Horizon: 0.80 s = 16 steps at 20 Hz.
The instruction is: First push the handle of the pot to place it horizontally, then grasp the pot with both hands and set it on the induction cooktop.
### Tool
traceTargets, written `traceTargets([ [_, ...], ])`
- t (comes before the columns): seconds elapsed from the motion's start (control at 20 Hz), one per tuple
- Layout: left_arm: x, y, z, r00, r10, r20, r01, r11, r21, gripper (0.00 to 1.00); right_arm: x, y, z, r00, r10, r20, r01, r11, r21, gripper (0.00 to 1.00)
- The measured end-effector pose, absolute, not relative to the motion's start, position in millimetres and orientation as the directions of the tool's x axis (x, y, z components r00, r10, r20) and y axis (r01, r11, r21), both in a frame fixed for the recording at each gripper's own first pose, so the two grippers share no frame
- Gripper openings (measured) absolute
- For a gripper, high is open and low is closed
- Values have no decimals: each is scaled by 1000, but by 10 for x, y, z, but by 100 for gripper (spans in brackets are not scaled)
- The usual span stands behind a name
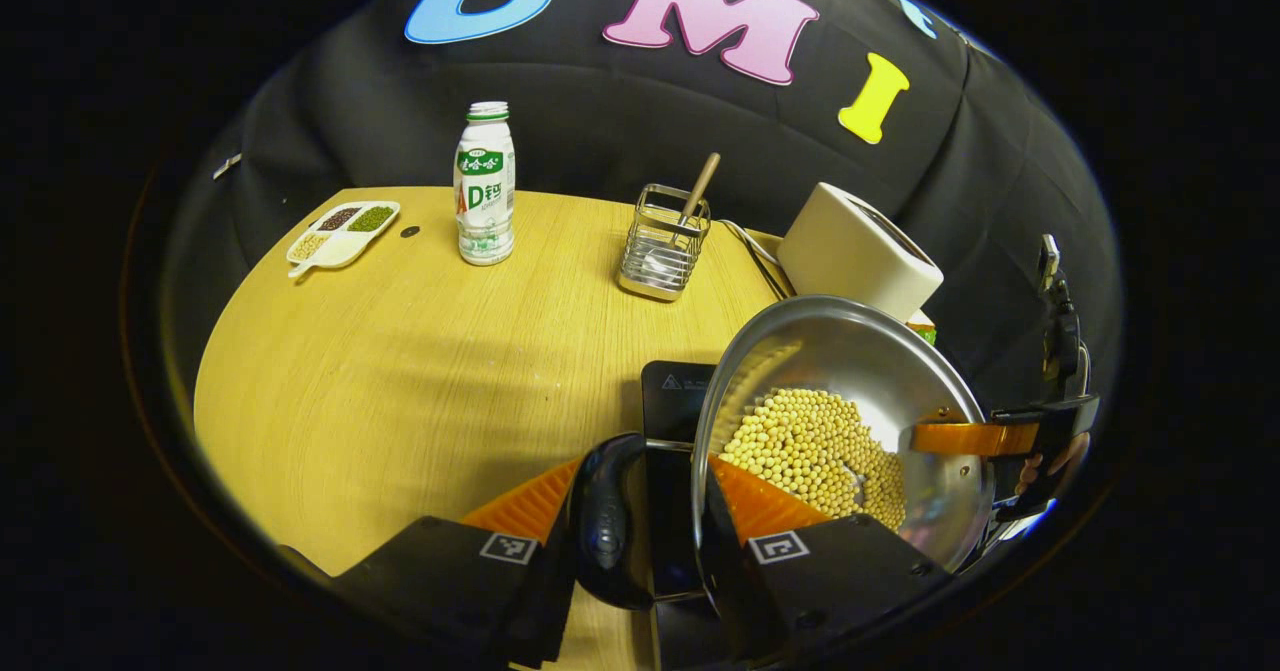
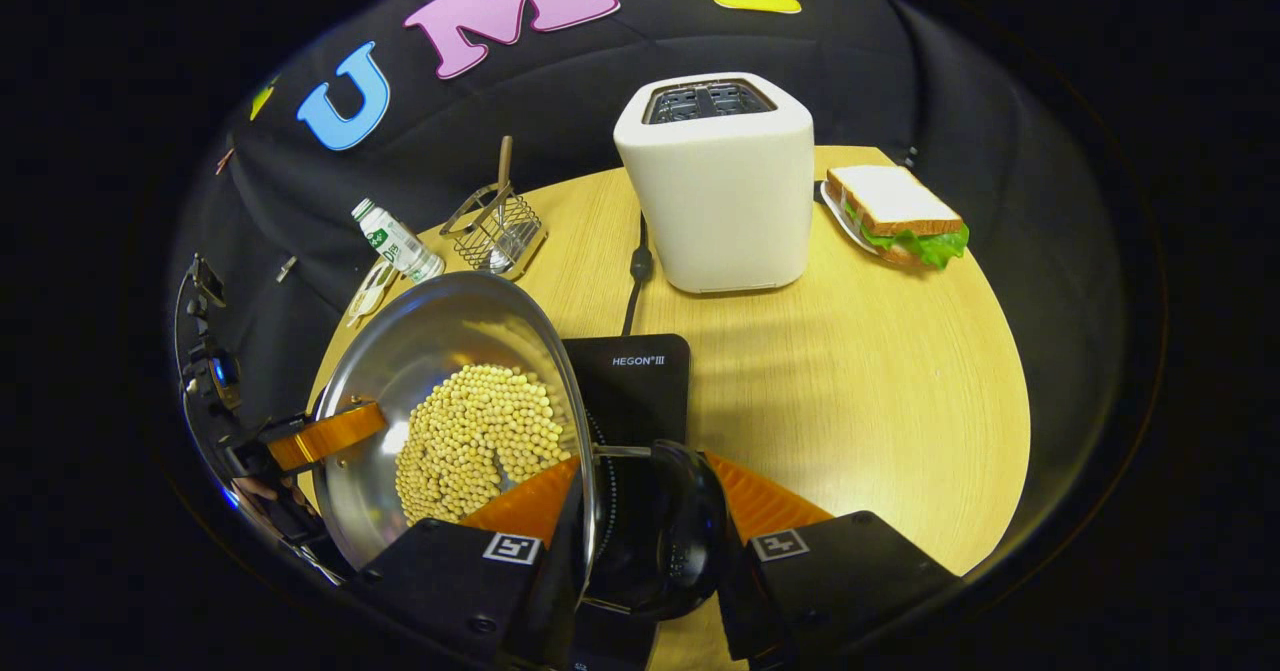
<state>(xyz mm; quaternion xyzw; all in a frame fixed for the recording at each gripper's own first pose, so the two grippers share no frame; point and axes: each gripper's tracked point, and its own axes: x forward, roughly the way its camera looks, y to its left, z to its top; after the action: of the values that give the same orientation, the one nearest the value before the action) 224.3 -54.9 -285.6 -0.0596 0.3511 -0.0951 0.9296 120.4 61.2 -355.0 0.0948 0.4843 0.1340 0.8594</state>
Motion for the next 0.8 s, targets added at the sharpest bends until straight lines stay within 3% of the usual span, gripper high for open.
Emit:
traceTargets([
  [0.05,2238,-543,-2868,734,-216,-643,135,976,-174,62,1201,605,-3545,498,322,-805,-142,946,290,58],
  [0.1,2244,-543,-2875,735,-214,-643,134,976,-171,62,1209,603,-3544,502,321,-803,-142,946,290,62],
  [0.5,2201,-512,-2800,765,-200,-612,112,977,-181,71,1206,585,-3469,532,293,-795,-119,955,273,67],
  [0.55,2181,-481,-2744,779,-188,-599,103,979,-173,76,1195,567,-3440,544,285,-789,-108,957,270,75],
  [0.6,2163,-462,-2684,792,-186,-582,108,980,-167,89,1174,528,-3387,557,273,-785,-96,959,265,88],
  [0.65,2117,-456,-2610,799,-189,-570,115,980,-163,96,1146,515,-3338,569,269,-777,-87,959,268,99],
  [0.8,1957,-426,-2442,815,-201,-544,145,979,-143,96,992,418,-3158,605,224,-764,-46,968,248,99],
])
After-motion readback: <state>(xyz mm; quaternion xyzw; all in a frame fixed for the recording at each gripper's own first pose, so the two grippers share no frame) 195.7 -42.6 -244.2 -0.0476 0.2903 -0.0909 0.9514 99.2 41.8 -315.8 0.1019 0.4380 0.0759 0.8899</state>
